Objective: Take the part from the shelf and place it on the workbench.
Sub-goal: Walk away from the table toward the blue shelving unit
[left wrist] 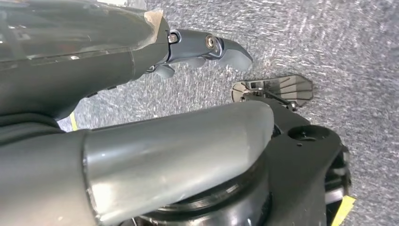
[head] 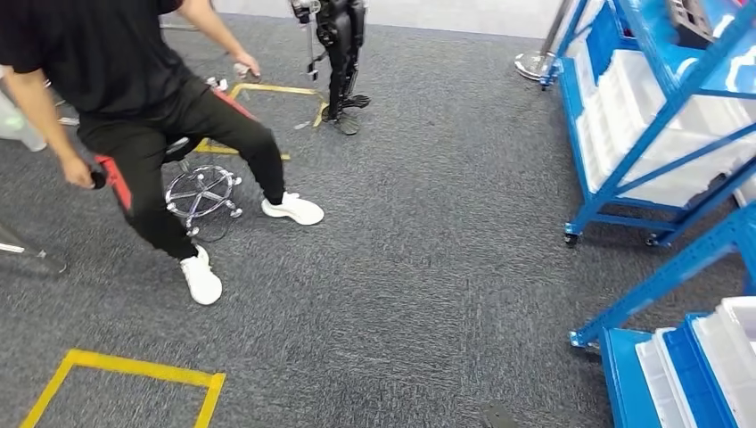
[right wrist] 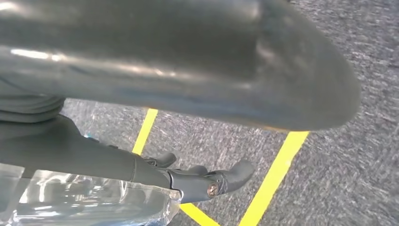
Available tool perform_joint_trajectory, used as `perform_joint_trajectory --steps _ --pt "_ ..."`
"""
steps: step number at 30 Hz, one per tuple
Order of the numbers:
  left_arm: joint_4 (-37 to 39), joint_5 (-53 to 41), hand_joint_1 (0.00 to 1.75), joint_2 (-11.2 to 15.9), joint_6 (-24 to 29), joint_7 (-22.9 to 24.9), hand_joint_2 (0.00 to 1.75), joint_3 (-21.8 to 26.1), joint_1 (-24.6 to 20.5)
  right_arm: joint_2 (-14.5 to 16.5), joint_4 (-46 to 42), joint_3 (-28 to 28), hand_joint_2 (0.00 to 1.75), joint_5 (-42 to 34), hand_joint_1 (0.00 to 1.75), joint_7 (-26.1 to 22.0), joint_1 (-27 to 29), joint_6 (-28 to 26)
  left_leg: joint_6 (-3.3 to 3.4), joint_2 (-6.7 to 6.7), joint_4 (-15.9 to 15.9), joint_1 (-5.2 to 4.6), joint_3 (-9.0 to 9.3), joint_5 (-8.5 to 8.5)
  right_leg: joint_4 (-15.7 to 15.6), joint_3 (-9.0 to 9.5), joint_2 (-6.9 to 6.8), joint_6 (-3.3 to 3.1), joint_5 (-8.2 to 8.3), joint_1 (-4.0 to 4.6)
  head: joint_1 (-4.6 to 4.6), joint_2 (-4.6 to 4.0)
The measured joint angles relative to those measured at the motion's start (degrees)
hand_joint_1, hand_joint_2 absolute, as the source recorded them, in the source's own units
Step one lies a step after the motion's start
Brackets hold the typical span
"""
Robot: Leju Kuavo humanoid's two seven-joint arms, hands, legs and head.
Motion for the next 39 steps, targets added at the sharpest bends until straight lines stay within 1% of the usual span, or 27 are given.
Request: perform_joint_trajectory --steps 1,2,4,6,7,8,9,10,11,13,15,17,19,21,23,24,25,26,27,29,30,32,34,36,37,38,39 --pt "0.0 0.0 0.00 0.1 0.0 -0.1 0.00 0.0 -0.1 0.0 0.0 0.0 0.00 0.0 0.00 0.0 0.1 0.0 -0.32 0.46 -0.1 0.11 0.18 -0.03 -0.1 -0.09 0.75 -0.46 0.13 0.05 -0.08 0.00" --pt "0.1 0.1 0.00 0.2 0.1 -0.2 0.00 0.0 -0.3 0.1 0.0 0.0 0.00 0.1 0.00 0.0 0.3 0.0 -0.71 0.10 0.0 0.30 0.28 -0.24 -0.1 -0.15 1.35 -0.85 0.24 -0.15 -0.13 0.00" --pt "0.3 0.5 0.00 0.5 0.3 -0.6 0.00 0.2 -0.5 0.1 0.0 0.1 0.00 0.4 0.00 0.0 0.2 0.0 -1.26 -2.75 2.4 0.69 -0.57 -2.26 -0.4 -0.03 2.51 -1.82 0.56 -0.59 -0.20 0.00" --pt "0.6 0.9 0.00 0.8 0.4 -0.9 0.00 0.5 -0.5 0.2 0.0 0.2 0.00 0.7 0.00 0.1 -0.1 0.0 -1.35 -5.91 9.2 0.86 -3.63 -6.23 -0.4 -0.12 3.77 -2.57 0.77 -0.54 -0.33 0.00" --pt "0.7 1.1 0.00 1.1 0.3 -1.0 0.00 0.6 -0.5 0.2 0.0 0.2 0.00 0.8 0.00 0.2 -0.2 0.1 -1.33 -6.49 13.3 0.87 -5.59 -7.99 -0.4 -0.18 4.49 -2.79 0.83 -0.39 -0.35 0.00" --pt "0.9 1.2 0.00 1.2 0.2 -1.1 0.00 0.7 -0.5 0.2 0.0 0.3 0.00 0.8 0.00 0.4 -0.3 0.2 -1.31 -6.73 16.2 0.88 -7.10 -8.84 -0.4 -0.21 5.28 -2.85 0.86 -0.26 -0.35 0.00" --pt "1.1 1.2 0.00 1.4 0.1 -1.1 0.00 0.8 -0.5 0.2 0.0 0.3 0.00 0.8 0.00 0.6 -0.3 0.3 -1.28 -6.84 17.4 0.92 -7.81 -8.54 -0.4 -0.20 6.11 -2.90 0.89 -0.16 -0.35 0.00" --pt "1.2 1.3 0.00 1.5 0.0 -1.2 0.00 0.9 -0.5 0.2 0.0 0.3 0.00 0.8 0.00 0.8 -0.3 0.3 -1.24 -6.96 15.7 0.99 -7.24 -6.90 -0.3 -0.13 6.92 -2.89 0.89 -0.13 -0.35 0.00" --pt "1.4 1.3 0.00 1.6 0.0 -1.2 0.00 1.0 -0.5 0.2 0.0 0.3 0.00 0.8 0.00 1.0 -0.4 0.3 -1.19 -7.43 12.3 1.15 -5.76 -4.55 -0.2 -0.06 7.74 -2.86 0.89 -0.15 -0.35 0.00" --pt "1.7 1.5 0.00 1.7 -0.1 -1.1 0.00 1.1 -0.6 0.2 0.0 0.3 0.00 0.8 0.00 1.2 -0.5 0.3 -1.12 -10.16 4.7 1.59 -2.42 -0.96 0.2 -0.21 9.30 -2.66 0.86 -0.01 -0.34 0.00" --pt "2.0 1.7 0.00 1.7 0.0 -0.8 0.00 1.2 -0.6 0.2 0.0 0.3 0.00 0.8 0.00 1.3 -0.7 0.3 -0.94 -11.81 1.5 1.54 -1.14 -0.22 0.3 -0.84 10.68 -1.94 1.06 0.06 -0.28 0.00" --pt "2.3 1.8 0.00 1.8 0.0 -0.5 0.00 1.3 -0.8 0.2 0.0 0.3 0.00 0.8 0.00 1.4 -0.6 0.3 -0.31 -10.53 1.1 1.18 -1.13 -0.01 0.2 -1.60 11.84 -1.02 1.45 -0.13 -0.25 0.00" --pt "2.6 2.0 0.00 1.8 0.2 -0.4 0.00 1.4 -1.0 0.3 0.1 0.4 0.00 0.8 0.00 1.4 -0.4 0.3 0.67 -8.92 0.6 1.08 -1.00 0.47 1.8 -2.90 9.45 -0.74 0.70 -0.11 -0.15 0.00" --pt "2.9 2.1 0.00 1.8 0.6 -0.3 0.00 1.4 -1.1 0.3 0.1 0.4 0.00 0.7 0.00 1.4 -0.6 0.3 1.27 -7.10 0.2 0.90 -0.98 0.70 7.9 -5.99 5.58 -1.11 -2.11 0.04 -0.02 0.00" --pt "3.2 1.9 0.00 1.9 1.8 -0.3 0.00 1.4 -1.1 0.4 0.1 0.4 0.00 0.7 0.00 1.4 -0.8 0.3 1.39 -5.25 0.2 0.67 -1.07 0.69 15.1 -9.37 4.44 -1.24 -4.75 0.03 0.03 0.00" --pt "3.3 1.9 0.00 2.0 3.0 -0.2 0.00 1.4 -1.1 0.4 0.1 0.4 0.00 0.7 0.00 1.4 -0.7 0.3 1.37 -4.41 0.2 0.62 -1.09 0.66 16.6 -9.94 4.30 -1.02 -5.05 -0.02 0.03 0.00" --pt "3.3 2.0 0.00 2.1 4.4 -0.2 0.00 1.4 -1.2 0.3 0.1 0.4 0.00 0.7 0.00 1.4 -0.6 0.3 1.33 -3.65 0.2 0.60 -1.06 0.63 15.7 -9.28 4.11 -0.62 -4.50 -0.07 0.03 0.00" --pt "3.4 2.3 0.00 2.2 5.9 -0.2 0.00 1.4 -1.2 0.3 0.1 0.4 0.00 0.7 0.00 1.4 -0.6 0.2 1.23 -2.93 0.3 0.61 -0.98 0.56 12.6 -7.46 3.63 -0.15 -3.31 -0.13 0.03 0.00" --pt "3.5 2.7 0.00 2.4 7.2 -0.1 0.00 1.4 -1.3 0.3 0.1 0.4 0.00 0.7 0.00 1.4 -0.6 0.2 1.05 -2.26 0.3 0.59 -0.84 0.46 8.2 -4.96 2.37 0.21 -1.97 -0.18 0.04 0.00" --pt "3.6 3.5 0.00 2.9 8.7 -0.1 0.00 1.4 -1.5 0.3 0.1 0.4 0.00 0.7 0.00 1.4 -0.8 0.1 0.42 -1.10 0.3 0.30 -0.53 0.09 1.7 -1.18 0.00 0.09 -0.14 0.09 0.01 0.00" --pt "3.7 3.9 0.00 3.3 9.0 0.0 0.00 1.4 -1.6 0.3 0.1 0.4 0.00 0.7 0.00 1.4 -0.8 0.1 0.10 -0.58 0.3 0.18 -0.35 -0.05 0.4 -0.54 -0.57 -0.31 0.13 0.28 -0.01 0.00" --pt "3.7 4.8 0.00 3.9 9.4 0.2 0.00 1.4 -2.0 0.4 0.1 0.4 0.00 0.7 0.00 1.4 -0.7 0.1 -0.54 0.34 0.1 0.27 0.06 -0.20 0.3 -0.75 0.59 -1.27 0.30 0.49 -0.04 0.00" --pt "3.7 5.2 0.00 4.4 9.6 0.3 0.00 1.4 -2.3 0.4 0.1 0.4 0.00 0.7 0.00 1.4 -0.6 0.1 -1.17 -1.43 1.2 0.63 -0.11 -1.36 0.0 -0.69 1.84 -2.15 0.56 0.14 -0.11 0.00" --pt "3.8 5.4 0.00 4.6 9.7 0.4 0.00 1.5 -2.4 0.5 0.1 0.4 0.00 0.7 0.00 1.4 -0.7 0.1 -1.41 -4.98 6.7 0.85 -2.45 -4.80 -0.1 -0.54 3.11 -2.96 0.79 -0.13 -0.22 0.00" --pt "3.8 5.6 0.00 4.6 9.7 0.5 0.00 1.5 -2.3 0.5 0.1 0.4 0.00 0.7 0.00 1.4 -0.7 0.1 -1.36 -6.05 10.7 0.88 -4.39 -6.79 -0.1 -0.56 3.82 -3.23 0.83 0.00 -0.25 0.00" --pt "3.8 6.0 0.00 4.6 9.7 0.5 0.00 1.5 -2.2 0.5 0.1 0.4 0.00 0.7 0.00 1.4 -0.8 0.1 -1.32 -6.55 14.4 0.89 -6.25 -8.15 -0.1 -0.57 4.62 -3.34 0.84 0.16 -0.26 0.00" --pt "3.8 6.7 0.00 4.6 9.6 0.5 0.00 1.7 -2.2 0.5 0.1 0.4 0.00 0.7 0.00 1.4 -0.7 0.1 -1.27 -6.75 16.5 0.89 -7.53 -8.47 0.0 -0.54 5.47 -3.39 0.85 0.31 -0.27 0.00"
